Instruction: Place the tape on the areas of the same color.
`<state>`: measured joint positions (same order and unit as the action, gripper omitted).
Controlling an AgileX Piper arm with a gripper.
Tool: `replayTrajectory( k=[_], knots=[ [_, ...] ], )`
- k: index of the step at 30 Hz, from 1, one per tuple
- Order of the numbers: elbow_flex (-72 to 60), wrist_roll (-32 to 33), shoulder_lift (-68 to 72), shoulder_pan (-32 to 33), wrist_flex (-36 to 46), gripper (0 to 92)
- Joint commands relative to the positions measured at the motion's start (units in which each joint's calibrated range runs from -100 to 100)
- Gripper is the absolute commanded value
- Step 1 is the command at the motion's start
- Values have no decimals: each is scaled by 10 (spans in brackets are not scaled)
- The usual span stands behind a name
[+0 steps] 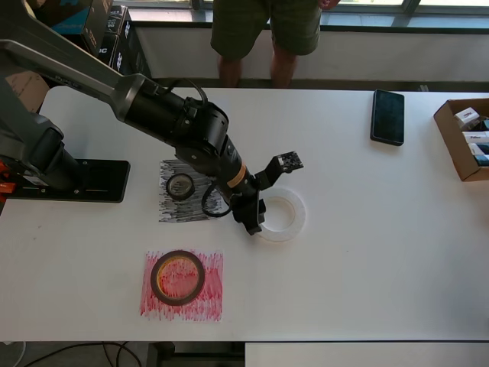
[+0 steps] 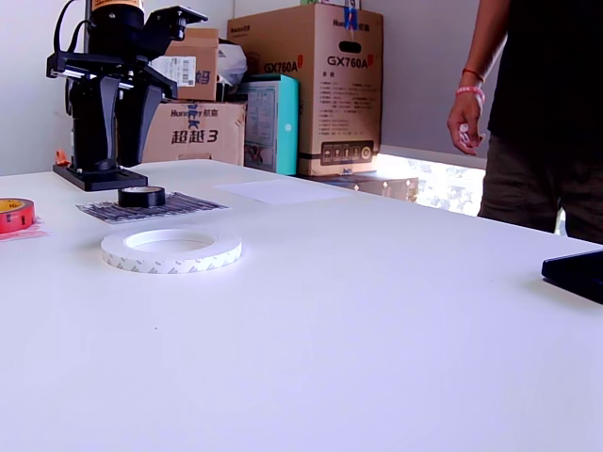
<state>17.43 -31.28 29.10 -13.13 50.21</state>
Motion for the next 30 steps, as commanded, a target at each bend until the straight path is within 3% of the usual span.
replayTrajectory(
  k=[1, 6, 19, 30],
  knots=[
    [-3, -5, 6, 7, -5, 411],
    [-3, -8, 10, 26, -5, 411],
    [-8, -119, 46, 40, -5, 412],
    [-5, -131, 79, 43, -50, 413]
  ],
)
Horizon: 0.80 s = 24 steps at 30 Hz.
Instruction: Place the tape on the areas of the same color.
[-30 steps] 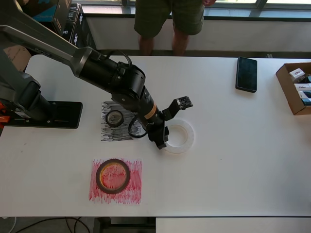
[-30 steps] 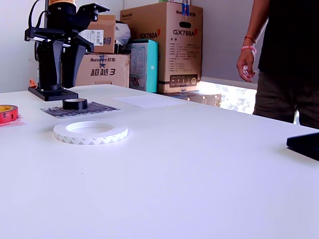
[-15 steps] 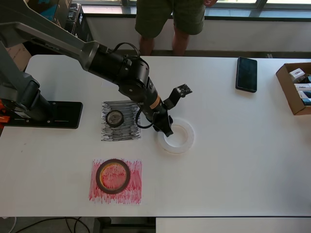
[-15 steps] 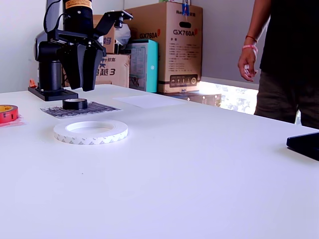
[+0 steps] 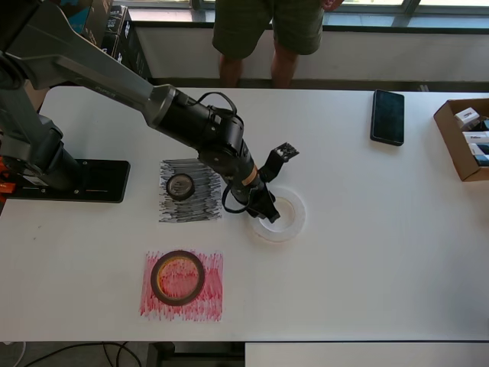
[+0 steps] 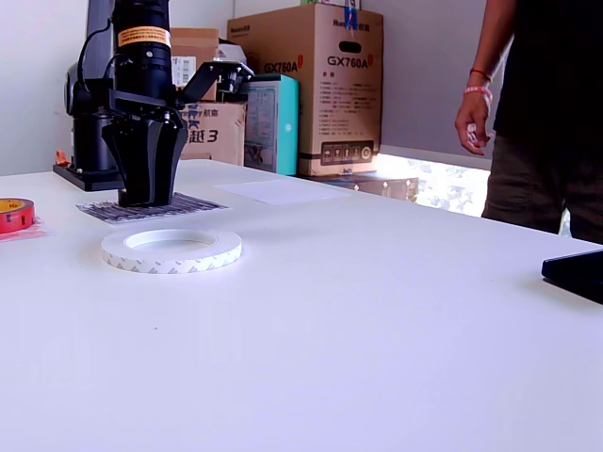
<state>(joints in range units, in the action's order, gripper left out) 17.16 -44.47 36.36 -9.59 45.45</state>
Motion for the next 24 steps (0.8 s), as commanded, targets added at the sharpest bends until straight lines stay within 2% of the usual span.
replayTrajectory(
  k=[1, 12, 14, 20, 24],
  knots=[
    [-2, 1, 7, 8, -3, 413],
    [-1, -36, 1, 4, 3, 423],
    [-1, -47, 1, 3, 3, 475],
    [-1, -47, 1, 1, 2, 712],
    [-1, -48, 6, 4, 2, 745]
  ],
)
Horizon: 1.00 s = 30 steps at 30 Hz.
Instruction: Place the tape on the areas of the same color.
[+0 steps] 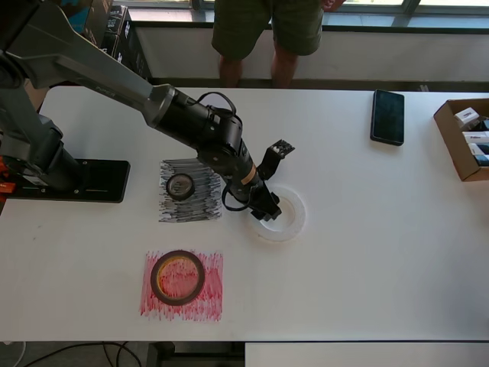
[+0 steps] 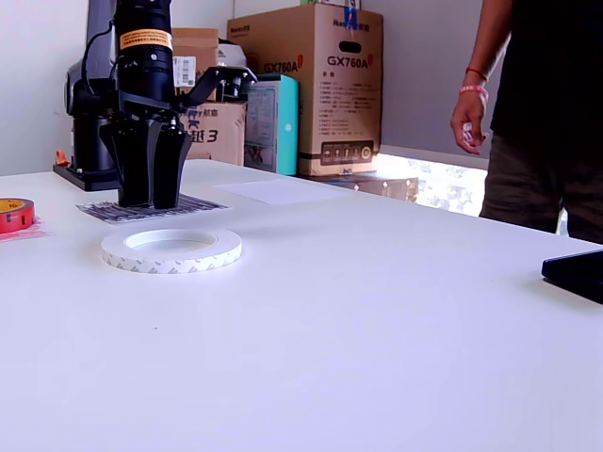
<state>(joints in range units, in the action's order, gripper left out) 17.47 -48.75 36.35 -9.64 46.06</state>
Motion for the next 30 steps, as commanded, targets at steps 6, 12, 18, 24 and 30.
replayTrajectory(
  k=[6, 12, 18, 24, 30],
  knots=[
    [2, -5, 8, 6, -5, 750],
    [36, -35, 7, 17, -9, 746],
    [42, -38, 6, 29, -10, 746],
    [40, -35, 7, 33, -10, 745],
    [39, -32, 8, 29, -10, 745]
  ],
)
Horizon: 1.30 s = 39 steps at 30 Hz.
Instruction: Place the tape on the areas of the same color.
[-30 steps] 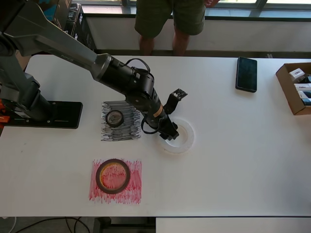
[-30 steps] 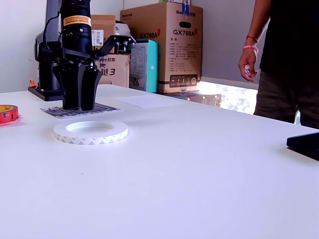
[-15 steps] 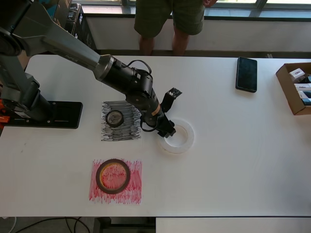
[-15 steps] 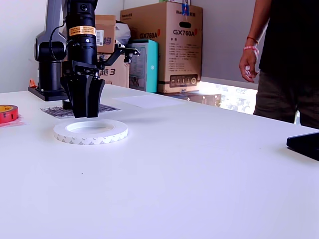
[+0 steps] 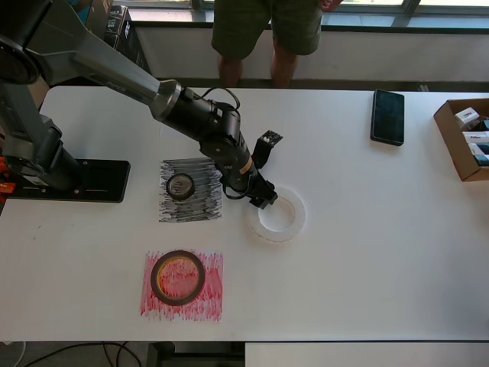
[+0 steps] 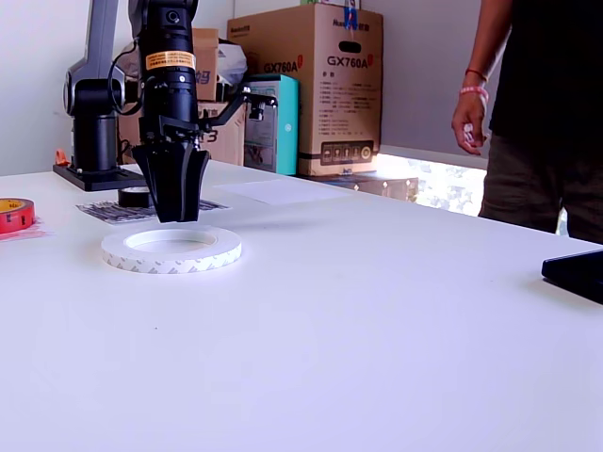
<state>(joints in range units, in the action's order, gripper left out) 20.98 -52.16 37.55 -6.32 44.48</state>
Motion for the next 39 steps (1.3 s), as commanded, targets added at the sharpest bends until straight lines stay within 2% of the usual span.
replayTrajectory(
  k=[1, 4, 11, 22, 26, 34, 35, 39],
  knots=[
    [4, 2, -3, -5, 5, 745],
    [2, 2, -3, -5, 5, 745],
    [6, -1, 25, -14, -72, 745],
    [6, 1, 25, -20, -67, 730],
    [6, 2, 24, -20, -64, 585],
    [7, 4, 24, -20, -64, 137],
    [7, 4, 24, -20, -64, 111],
    [7, 4, 24, -20, -64, 120]
  ],
)
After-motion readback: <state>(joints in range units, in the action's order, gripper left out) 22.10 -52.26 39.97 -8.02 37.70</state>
